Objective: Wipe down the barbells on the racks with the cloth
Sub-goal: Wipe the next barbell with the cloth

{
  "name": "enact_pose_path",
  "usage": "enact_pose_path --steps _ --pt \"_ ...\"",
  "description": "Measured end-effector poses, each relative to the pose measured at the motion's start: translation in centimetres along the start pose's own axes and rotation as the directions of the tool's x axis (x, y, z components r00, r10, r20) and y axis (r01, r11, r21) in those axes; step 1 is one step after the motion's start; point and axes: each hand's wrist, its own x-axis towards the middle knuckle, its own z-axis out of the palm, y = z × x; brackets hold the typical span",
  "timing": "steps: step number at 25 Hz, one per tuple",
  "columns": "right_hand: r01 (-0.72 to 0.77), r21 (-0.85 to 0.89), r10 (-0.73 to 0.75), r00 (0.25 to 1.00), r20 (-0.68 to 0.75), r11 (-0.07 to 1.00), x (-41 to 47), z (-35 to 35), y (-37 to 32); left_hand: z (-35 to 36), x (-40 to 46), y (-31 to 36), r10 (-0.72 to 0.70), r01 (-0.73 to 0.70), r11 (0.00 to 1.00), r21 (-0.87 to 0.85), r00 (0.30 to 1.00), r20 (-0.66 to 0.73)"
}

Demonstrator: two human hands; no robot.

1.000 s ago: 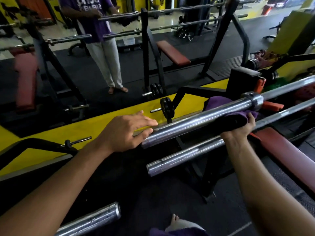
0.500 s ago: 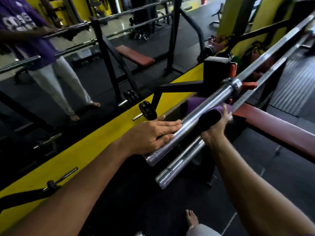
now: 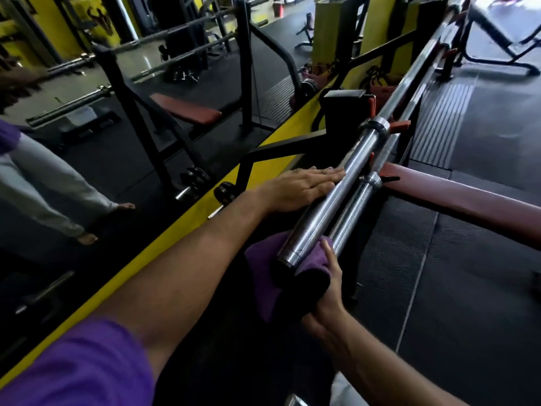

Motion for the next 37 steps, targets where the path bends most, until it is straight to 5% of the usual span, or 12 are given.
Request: enact_pose_path --steps 7,15,21,27,33,37 --pt "0.259 0.007 -0.258 0.965 -0.054 0.966 5.6 2.3 -5.8 0.3 0.5 -1.6 0.069 -0.069 0.997 -0.015 0.998 0.012" --pt "-0.023 -0.11 0.016 0.998 -0.06 0.994 -1.1 -0.6 0.8 -0.2 1.1 -2.6 0.088 -0.09 0.996 0.017 0.993 0.074" --pt "0.171 -0.143 -0.18 0.982 -0.051 0.975 4.8 0.1 -3.7 0.0 0.2 -2.0 0.07 -0.069 0.998 -0.009 0.996 0.048" --pt "0.259 -0.17 -0.268 0.963 -0.034 0.951 12.4 -0.2 -10.4 1.4 -5.6 1.4 0.005 -0.024 0.998 -0.059 0.952 -0.307" --pt "0.323 -0.267 -0.373 0.914 -0.163 0.908 20.3 1.2 -20.0 7.5 -12.3 3.4 -0.226 0.135 0.945 -0.298 0.928 -0.297" --pt "0.323 -0.28 -0.379 0.909 -0.173 0.904 20.9 0.7 -20.5 9.7 -13.2 4.9 -0.34 0.099 0.859 -0.503 0.844 -0.415"
